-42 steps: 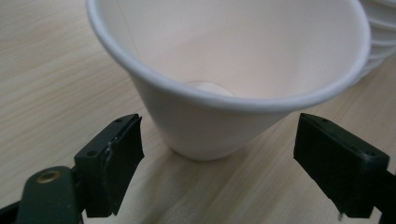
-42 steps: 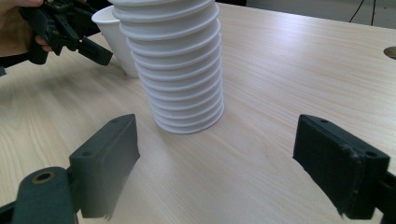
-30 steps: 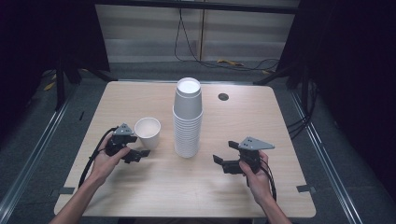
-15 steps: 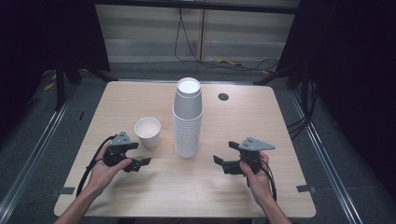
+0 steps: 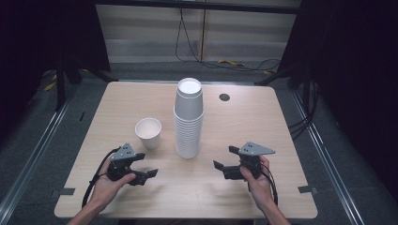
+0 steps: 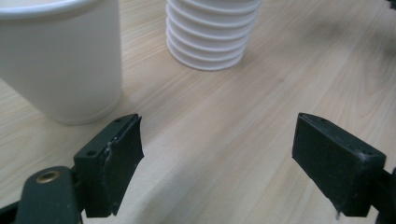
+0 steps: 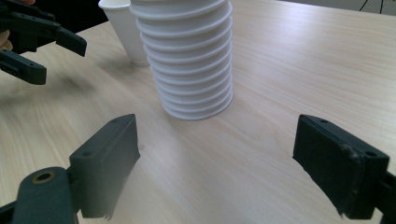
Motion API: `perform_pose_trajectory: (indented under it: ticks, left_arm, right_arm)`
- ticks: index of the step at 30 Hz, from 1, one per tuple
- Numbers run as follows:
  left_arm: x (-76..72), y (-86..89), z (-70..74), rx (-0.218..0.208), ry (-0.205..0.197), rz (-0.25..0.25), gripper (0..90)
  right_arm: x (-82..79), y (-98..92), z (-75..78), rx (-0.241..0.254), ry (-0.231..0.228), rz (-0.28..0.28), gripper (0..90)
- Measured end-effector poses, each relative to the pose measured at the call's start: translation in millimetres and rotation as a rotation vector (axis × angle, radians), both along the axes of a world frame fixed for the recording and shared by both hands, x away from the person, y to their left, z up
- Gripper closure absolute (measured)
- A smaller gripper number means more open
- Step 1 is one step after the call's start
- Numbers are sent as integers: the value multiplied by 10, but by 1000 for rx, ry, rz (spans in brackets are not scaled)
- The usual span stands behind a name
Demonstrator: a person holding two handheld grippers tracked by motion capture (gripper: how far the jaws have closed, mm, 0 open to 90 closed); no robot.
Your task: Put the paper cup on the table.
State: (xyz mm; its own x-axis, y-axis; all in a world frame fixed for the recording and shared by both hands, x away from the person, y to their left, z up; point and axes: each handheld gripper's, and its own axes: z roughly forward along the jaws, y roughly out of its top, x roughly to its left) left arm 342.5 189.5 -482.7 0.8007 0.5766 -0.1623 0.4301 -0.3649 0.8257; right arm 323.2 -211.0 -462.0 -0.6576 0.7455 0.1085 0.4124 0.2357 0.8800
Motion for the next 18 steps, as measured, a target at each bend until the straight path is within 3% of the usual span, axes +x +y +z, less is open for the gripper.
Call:
perform_pose_trajectory:
  ticks: [3,8,10,12,14,15,16,18]
  left_arm:
    - [-43,-39,-17,-1,7,-10,160]
    - [-147,-93,-35,-33,5,19,160]
    - [-237,-144,-12,-32,-40,17,160]
    - [-268,-178,-1,-46,-48,-11,159]
    - [-277,-200,-37,-55,-35,8,157]
    - [-277,-200,-37,-55,-35,8,156]
    - [-265,-217,-67,-21,-43,19,157]
    - [-253,-216,-73,-16,-51,28,157]
  right_arm:
    - [-28,-7,-6,-2,4,-1,141]
    - [-126,-29,0,4,9,2,140]
    - [-152,-31,-5,13,1,8,140]
    - [-178,-19,-13,17,-5,25,139]
    - [-198,1,-35,11,-12,32,139]
    - [-195,13,-59,8,-6,32,140]
    - [-191,28,-82,-2,6,34,140]
    - [-185,42,-101,-17,8,38,140]
